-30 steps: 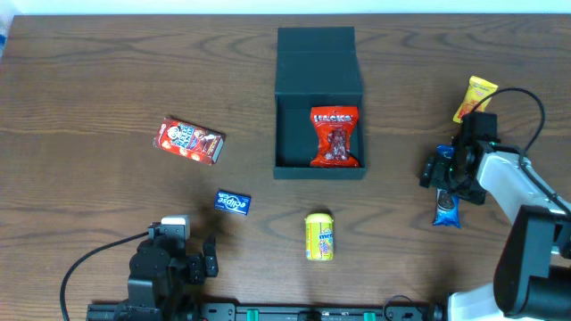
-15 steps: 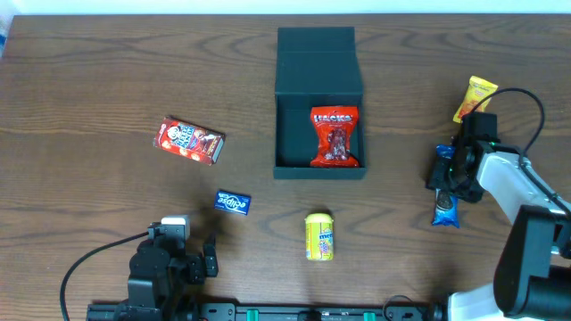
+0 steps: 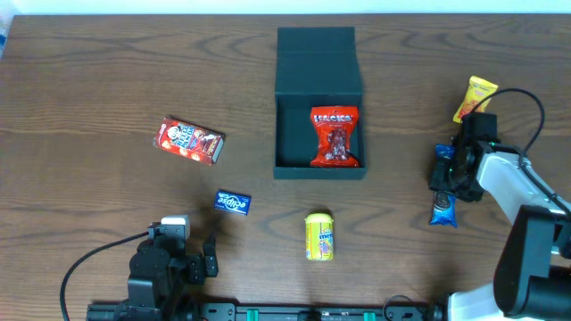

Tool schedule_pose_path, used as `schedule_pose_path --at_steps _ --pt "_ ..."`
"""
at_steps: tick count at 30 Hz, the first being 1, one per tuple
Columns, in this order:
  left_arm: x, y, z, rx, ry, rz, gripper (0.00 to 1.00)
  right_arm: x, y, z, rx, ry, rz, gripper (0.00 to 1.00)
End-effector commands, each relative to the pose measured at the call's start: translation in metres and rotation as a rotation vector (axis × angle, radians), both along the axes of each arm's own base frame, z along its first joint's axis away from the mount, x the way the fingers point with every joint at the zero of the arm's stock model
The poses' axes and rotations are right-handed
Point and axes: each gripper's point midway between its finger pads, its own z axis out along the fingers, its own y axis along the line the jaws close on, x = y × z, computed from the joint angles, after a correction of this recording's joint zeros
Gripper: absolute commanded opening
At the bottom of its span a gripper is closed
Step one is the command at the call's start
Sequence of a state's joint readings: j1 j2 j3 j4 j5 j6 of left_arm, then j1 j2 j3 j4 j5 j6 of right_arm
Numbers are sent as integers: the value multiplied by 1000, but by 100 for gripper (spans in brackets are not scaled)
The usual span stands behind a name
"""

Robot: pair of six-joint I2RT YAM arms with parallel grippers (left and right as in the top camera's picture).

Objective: Pack container
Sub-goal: 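Grasp the blue Oreo pack with the right gripper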

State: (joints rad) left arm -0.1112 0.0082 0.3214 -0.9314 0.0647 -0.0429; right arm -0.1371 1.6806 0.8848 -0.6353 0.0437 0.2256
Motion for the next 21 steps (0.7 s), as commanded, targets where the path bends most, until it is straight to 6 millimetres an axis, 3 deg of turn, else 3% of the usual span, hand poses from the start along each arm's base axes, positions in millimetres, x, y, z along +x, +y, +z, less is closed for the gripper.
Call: schedule_pose_path --at_steps 1,21 --pt "-6 1 -18 19 58 -10 96 -5 3 -4 1 17 10 42" --pt "-6 1 -18 19 58 -10 96 -8 3 -4 2 29 10 34"
